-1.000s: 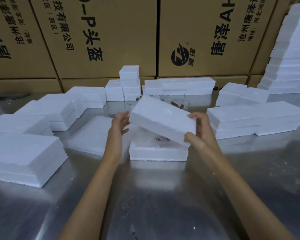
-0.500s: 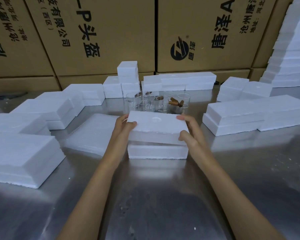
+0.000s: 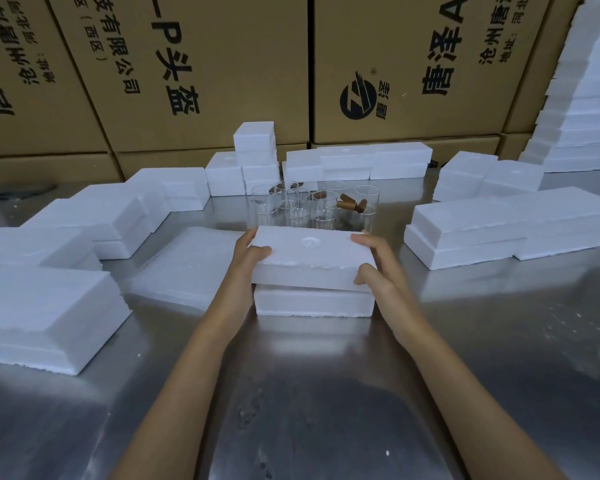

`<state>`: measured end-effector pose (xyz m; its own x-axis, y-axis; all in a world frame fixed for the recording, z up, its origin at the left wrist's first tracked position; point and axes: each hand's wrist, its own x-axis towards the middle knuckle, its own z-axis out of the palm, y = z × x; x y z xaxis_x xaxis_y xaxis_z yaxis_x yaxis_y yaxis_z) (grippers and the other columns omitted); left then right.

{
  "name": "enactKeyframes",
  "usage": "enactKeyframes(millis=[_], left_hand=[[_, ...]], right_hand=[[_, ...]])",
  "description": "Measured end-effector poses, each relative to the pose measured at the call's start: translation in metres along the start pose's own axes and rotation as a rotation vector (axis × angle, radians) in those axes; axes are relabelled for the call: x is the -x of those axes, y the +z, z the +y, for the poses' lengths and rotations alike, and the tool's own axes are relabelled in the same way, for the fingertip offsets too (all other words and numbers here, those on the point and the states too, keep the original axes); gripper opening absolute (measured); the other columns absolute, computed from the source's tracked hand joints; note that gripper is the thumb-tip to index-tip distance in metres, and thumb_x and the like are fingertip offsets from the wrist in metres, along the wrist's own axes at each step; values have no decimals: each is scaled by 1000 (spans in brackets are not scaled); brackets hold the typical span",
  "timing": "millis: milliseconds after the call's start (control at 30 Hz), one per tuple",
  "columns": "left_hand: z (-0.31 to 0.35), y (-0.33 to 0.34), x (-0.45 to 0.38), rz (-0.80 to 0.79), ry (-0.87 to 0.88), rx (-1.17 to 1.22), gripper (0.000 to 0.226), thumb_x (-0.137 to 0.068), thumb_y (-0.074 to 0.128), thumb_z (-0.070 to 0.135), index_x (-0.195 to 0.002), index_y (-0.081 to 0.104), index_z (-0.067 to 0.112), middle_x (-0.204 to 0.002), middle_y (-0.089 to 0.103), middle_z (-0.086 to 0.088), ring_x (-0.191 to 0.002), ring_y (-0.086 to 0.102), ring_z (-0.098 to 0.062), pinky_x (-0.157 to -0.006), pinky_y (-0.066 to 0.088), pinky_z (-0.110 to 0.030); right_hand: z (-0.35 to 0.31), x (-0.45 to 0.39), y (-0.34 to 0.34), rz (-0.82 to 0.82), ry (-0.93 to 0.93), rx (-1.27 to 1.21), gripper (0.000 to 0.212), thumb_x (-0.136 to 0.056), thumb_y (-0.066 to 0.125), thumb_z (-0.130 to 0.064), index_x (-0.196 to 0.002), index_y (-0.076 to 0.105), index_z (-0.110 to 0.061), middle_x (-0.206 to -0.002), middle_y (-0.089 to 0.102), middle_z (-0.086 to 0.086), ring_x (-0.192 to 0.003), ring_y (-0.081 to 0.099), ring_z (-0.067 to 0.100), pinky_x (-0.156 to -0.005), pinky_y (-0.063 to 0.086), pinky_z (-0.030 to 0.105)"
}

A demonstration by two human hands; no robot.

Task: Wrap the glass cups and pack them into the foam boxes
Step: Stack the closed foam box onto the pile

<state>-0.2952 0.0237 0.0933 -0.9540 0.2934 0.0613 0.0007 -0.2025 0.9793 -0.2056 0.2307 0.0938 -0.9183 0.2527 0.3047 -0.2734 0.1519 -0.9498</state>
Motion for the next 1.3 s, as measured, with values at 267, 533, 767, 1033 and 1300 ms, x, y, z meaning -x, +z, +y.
enactKeyframes(millis=[267, 533, 767, 1033, 1300], left_hand=[[-4, -2, -4, 10, -35, 101, 54, -74, 63, 28, -127, 59, 38, -107, 74, 12, -95, 72, -9, -67, 57, -23], [-5, 1, 2, -28, -55, -20, 62, -78, 59, 36, -139, 50, 39, -118, 69, 18, -105, 69, -5, -86, 53, -27], [-3, 2, 4, 3, -62, -54, 64, -78, 59, 40, -141, 48, 41, -127, 65, 16, -107, 67, -5, -89, 53, -30], [-5, 1, 4, 2, -66, -63, 31, -95, 57, 32, -119, 57, 51, -115, 69, 27, -113, 65, -6, -93, 54, -28], [-4, 3, 7, 3, -71, -82, 62, -84, 57, 40, -145, 46, 42, -136, 58, 18, -126, 56, -10, -113, 41, -41]], right_hand=[[-2, 1, -2, -1, 2, -33, 57, -67, 50, -13, -123, 55, -25, -149, 40, -16, -121, 42, -20, -79, 41, 3], [0, 3, -4, -1, 107, 12, 56, -67, 51, -20, -119, 54, -40, -117, 49, -47, -110, 47, -21, -87, 40, 16], [-2, 5, -5, -41, 127, 86, 55, -72, 49, -27, -121, 49, -54, -115, 50, -40, -102, 47, -18, -83, 39, 17], [1, 6, 0, -2, 112, 76, 36, -91, 57, -47, -124, 45, -51, -109, 42, -54, -102, 40, -32, -83, 35, 10], [3, 4, 7, 107, 78, 126, 30, -97, 56, -33, -125, 47, -39, -112, 46, -47, -97, 39, -35, -73, 29, -9]])
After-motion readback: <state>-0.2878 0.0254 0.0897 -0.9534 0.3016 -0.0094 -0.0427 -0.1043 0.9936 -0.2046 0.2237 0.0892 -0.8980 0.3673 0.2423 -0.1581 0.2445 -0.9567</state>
